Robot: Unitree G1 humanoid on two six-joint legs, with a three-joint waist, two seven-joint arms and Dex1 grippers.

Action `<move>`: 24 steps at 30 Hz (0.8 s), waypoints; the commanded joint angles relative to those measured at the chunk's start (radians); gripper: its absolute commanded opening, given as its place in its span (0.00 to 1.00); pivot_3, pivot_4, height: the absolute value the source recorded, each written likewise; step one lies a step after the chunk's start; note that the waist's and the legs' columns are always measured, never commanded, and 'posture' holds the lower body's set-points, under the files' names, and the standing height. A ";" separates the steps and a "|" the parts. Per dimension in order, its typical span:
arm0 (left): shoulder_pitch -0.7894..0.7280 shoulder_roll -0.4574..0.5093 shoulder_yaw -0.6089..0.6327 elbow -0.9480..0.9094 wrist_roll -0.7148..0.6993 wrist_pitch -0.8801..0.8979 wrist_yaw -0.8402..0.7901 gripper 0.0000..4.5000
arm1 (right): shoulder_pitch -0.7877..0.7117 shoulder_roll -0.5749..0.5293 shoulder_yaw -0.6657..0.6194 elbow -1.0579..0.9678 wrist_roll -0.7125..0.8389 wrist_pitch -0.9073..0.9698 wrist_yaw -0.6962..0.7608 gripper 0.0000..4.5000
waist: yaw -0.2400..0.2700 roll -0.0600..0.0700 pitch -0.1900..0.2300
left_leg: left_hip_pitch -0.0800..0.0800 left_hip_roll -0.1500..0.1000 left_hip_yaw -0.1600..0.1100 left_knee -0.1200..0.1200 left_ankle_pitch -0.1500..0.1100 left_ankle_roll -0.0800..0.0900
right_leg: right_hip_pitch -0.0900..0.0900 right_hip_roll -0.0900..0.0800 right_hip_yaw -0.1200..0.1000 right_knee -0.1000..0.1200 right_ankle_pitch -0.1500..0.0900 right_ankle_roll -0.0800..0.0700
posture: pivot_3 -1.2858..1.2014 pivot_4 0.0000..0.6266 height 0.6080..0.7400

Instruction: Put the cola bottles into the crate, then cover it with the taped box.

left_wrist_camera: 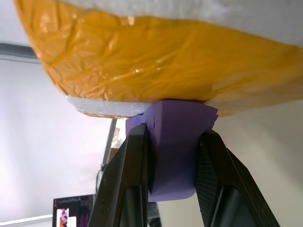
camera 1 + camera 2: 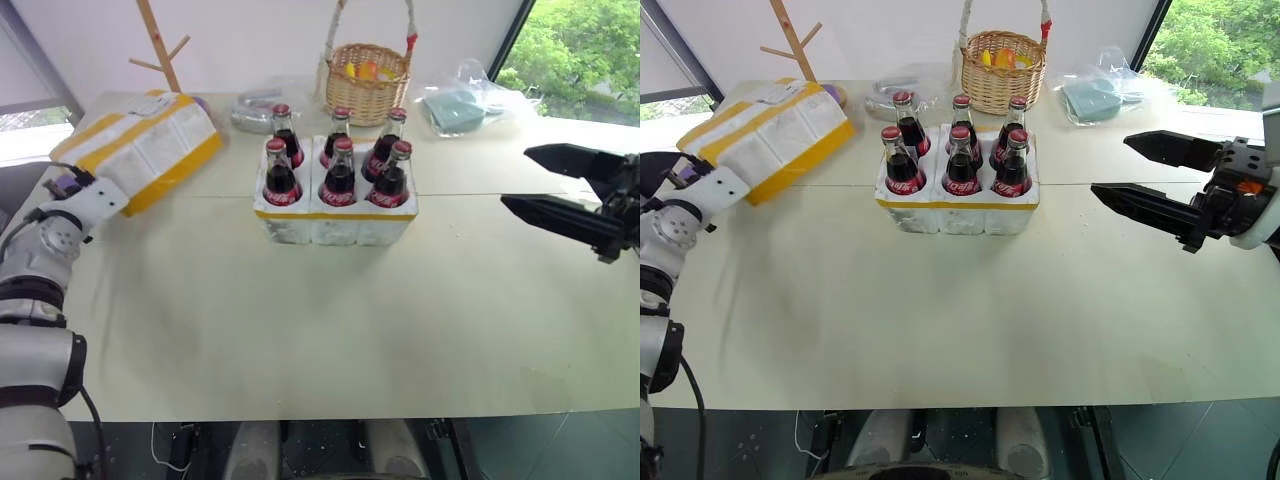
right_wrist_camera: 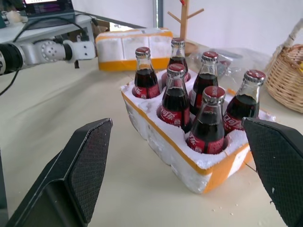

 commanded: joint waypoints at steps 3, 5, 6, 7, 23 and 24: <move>-0.099 0.065 0.025 -0.062 -0.011 -0.051 -0.007 0.25 | 0.039 -0.023 -0.078 0.008 0.006 0.004 0.027 1.00 | -0.002 0.000 0.000 | 0.000 0.000 0.000 0.000 0.000 0.000 | 0.000 0.000 0.000 0.000 0.000 0.000 | 0.52 0.24 0.99; -0.138 0.076 0.023 -0.073 -0.006 -0.063 -0.014 0.25 | 0.051 -0.021 -0.079 0.007 -0.009 -0.009 0.027 1.00 | -0.002 0.000 0.000 | 0.000 0.000 0.000 0.000 0.000 0.000 | 0.000 0.000 0.000 0.000 0.000 0.000 | 0.52 0.24 0.99; -0.153 0.079 0.022 -0.076 -0.005 -0.067 -0.018 0.25 | 0.055 -0.020 -0.078 0.007 -0.016 -0.015 0.025 1.00 | -0.002 0.000 0.000 | 0.000 0.000 0.000 0.000 0.000 0.000 | 0.000 0.000 0.000 0.000 0.000 0.000 | 0.52 0.24 0.99; -0.184 0.082 0.022 -0.088 -0.004 -0.075 -0.025 0.25 | 0.060 -0.017 -0.074 0.006 -0.026 -0.023 0.024 1.00 | -0.002 0.000 0.000 | 0.000 0.000 0.000 0.000 0.000 0.000 | 0.000 0.000 0.000 0.000 0.000 0.000 | 0.52 0.24 0.99; -0.266 0.042 0.107 -0.535 -0.224 -0.214 -0.427 0.25 | 0.097 0.019 -0.044 -0.019 -0.039 -0.048 0.016 1.00 | -0.009 -0.001 0.000 | 0.000 0.000 0.000 0.000 0.000 0.000 | 0.000 0.000 0.000 0.000 0.000 0.000 | 0.52 0.24 0.99; -0.255 0.041 0.114 -0.568 -0.241 -0.210 -0.444 0.25 | 0.097 0.021 -0.042 -0.020 -0.040 -0.050 0.016 1.00 | -0.009 -0.001 0.000 | 0.000 0.000 0.000 0.000 0.000 0.000 | 0.000 0.000 0.000 0.000 0.000 0.000 | 0.52 0.24 0.99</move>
